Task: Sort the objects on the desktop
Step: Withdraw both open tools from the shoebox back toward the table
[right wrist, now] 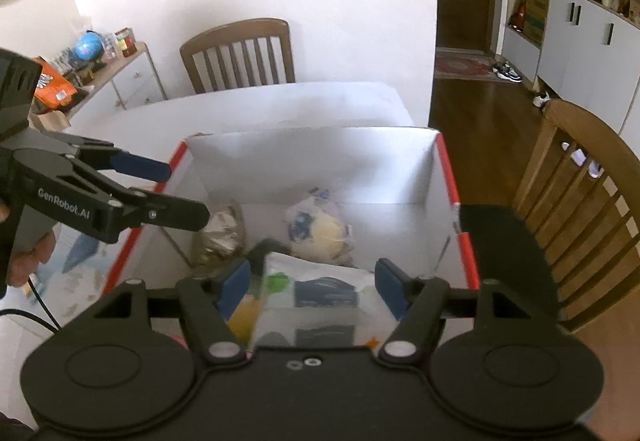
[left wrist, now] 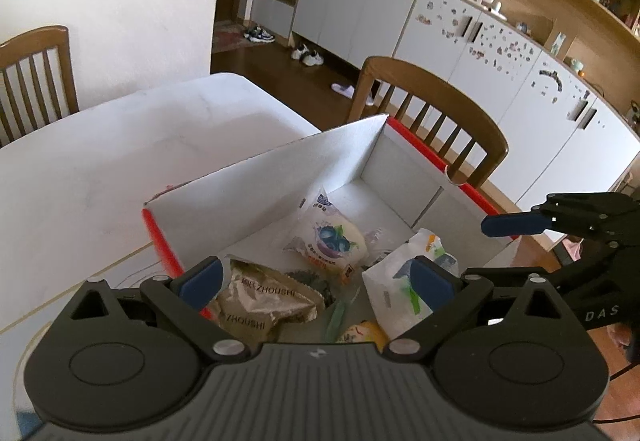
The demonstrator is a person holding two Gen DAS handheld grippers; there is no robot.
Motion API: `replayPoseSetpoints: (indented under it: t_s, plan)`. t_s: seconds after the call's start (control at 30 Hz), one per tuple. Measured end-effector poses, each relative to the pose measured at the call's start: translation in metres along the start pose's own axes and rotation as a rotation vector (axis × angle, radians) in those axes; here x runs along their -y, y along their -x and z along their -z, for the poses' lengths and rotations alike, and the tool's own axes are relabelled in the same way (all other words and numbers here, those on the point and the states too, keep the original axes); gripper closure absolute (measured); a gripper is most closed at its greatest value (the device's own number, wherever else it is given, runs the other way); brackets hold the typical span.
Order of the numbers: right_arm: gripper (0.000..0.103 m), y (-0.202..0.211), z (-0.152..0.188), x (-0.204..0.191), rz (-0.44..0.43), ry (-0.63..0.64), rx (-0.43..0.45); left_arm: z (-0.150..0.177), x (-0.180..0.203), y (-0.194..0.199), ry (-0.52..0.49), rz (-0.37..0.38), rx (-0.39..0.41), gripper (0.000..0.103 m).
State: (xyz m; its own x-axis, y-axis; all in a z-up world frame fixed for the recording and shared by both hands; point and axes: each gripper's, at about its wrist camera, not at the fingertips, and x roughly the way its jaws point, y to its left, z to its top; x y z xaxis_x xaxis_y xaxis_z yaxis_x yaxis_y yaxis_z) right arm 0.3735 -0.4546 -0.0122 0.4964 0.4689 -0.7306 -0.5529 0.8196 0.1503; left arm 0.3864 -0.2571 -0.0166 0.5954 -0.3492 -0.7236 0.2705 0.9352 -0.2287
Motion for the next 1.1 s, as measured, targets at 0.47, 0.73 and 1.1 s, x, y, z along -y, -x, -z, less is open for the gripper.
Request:
replayPoseSetpoints:
  t_s: [0.47, 0.73, 1.1]
  plan:
    - [0.032, 0.007, -0.008, -0.043, -0.034, 0.013, 0.034, 0.038, -0.014, 0.069, 0.047, -0.030, 0.110, 0.002]
    - [0.031, -0.002, -0.015, -0.078, -0.063, 0.041, 0.034, 0.065, -0.043, 0.103, 0.083, -0.063, 0.127, 0.002]
    - [0.023, -0.021, -0.026, -0.138, -0.091, 0.089, 0.026, 0.109, -0.083, 0.146, 0.079, -0.117, 0.144, 0.002]
